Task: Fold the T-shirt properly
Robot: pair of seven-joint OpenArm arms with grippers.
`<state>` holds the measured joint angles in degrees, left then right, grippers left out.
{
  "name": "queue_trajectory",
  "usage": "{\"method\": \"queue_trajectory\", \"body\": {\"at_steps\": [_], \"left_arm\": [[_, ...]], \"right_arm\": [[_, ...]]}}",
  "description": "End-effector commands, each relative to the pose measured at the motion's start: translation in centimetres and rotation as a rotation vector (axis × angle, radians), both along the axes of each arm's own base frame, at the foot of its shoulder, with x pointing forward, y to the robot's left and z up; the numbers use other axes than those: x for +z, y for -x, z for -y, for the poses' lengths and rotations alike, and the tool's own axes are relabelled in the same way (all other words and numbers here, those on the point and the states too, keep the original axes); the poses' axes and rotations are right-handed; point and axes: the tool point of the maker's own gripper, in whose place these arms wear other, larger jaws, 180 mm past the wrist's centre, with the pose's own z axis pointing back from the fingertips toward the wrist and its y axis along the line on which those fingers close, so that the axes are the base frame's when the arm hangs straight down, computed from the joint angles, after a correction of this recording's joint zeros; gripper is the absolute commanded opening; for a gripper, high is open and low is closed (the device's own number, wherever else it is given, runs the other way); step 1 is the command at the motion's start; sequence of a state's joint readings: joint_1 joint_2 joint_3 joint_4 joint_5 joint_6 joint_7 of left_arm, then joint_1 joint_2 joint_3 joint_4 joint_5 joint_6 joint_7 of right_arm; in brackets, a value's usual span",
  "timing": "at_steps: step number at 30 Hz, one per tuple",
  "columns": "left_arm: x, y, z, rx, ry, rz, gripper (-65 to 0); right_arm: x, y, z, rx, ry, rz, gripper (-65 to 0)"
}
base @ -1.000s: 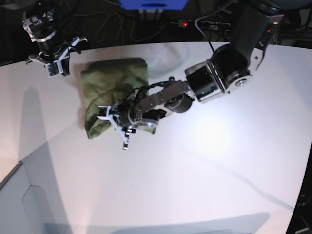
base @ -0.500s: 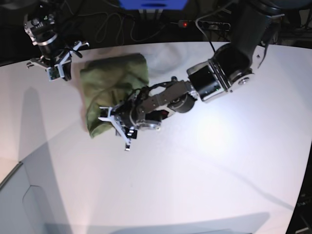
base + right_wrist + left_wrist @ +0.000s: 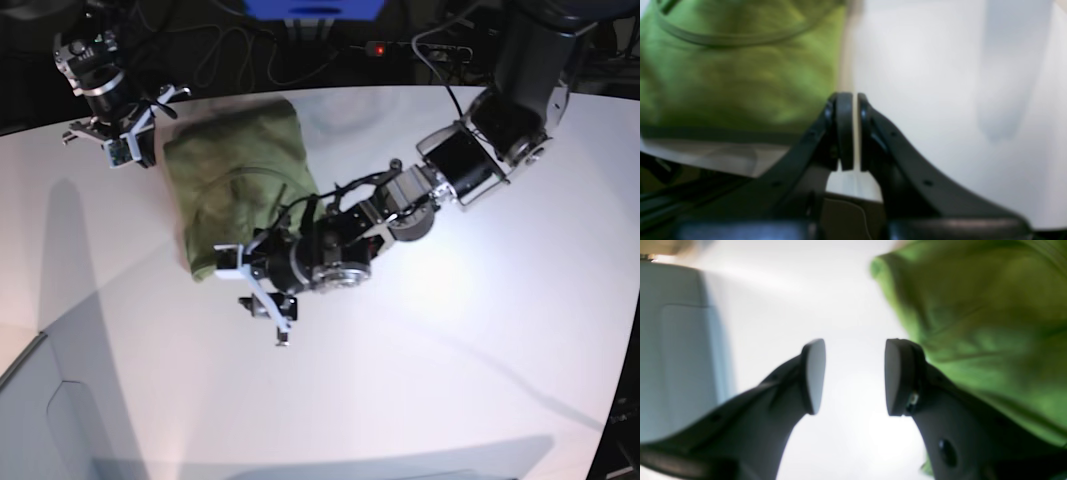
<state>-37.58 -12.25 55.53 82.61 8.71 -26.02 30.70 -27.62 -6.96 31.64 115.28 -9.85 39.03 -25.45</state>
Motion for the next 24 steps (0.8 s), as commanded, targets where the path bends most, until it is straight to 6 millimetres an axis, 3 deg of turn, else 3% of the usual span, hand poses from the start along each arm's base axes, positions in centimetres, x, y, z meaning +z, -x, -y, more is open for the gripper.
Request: {"method": "queue_trajectory", "body": {"at_steps": [1, 6, 9, 13, 17, 20, 24], "left_arm": [[2.3, -1.2, -0.6, 0.027, 0.029, 0.051, -37.0], [5.6, -2.4, -7.2, 0.235, 0.145, 0.092, -37.0], [6.3, -2.2, -13.0, 0.421, 0.234, 0.092, -37.0], [4.9, -0.6, -21.7, 0.696, 0.299, 0.066, -37.0], [2.5, 2.0, -27.8, 0.909, 0.313, 0.021, -37.0], [1.2, 4.0, -30.9, 1.038, 0.334, -0.005, -37.0], [-0.1, 5.7, -32.6, 1.109, 0.324, -0.036, -37.0]], "right_arm": [[1.1, -0.7, -0.6, 0.03, -0.013, 0.048, -65.0], [1.1, -2.7, -0.6, 0.025, -0.031, 0.08, -65.0], [0.4, -3.3, -0.6, 0.019, -0.051, 0.076, -65.0], [-0.8, -4.2, -0.7, 0.018, -0.079, 0.06, -65.0], [-2.4, -4.2, -0.4, 0.009, -0.102, 0.025, -65.0], [-3.5, -3.7, -0.3, 0.012, -0.115, -0.008, -65.0], [-4.6, -2.2, -0.4, 0.008, -0.122, -0.049, -65.0]]}}
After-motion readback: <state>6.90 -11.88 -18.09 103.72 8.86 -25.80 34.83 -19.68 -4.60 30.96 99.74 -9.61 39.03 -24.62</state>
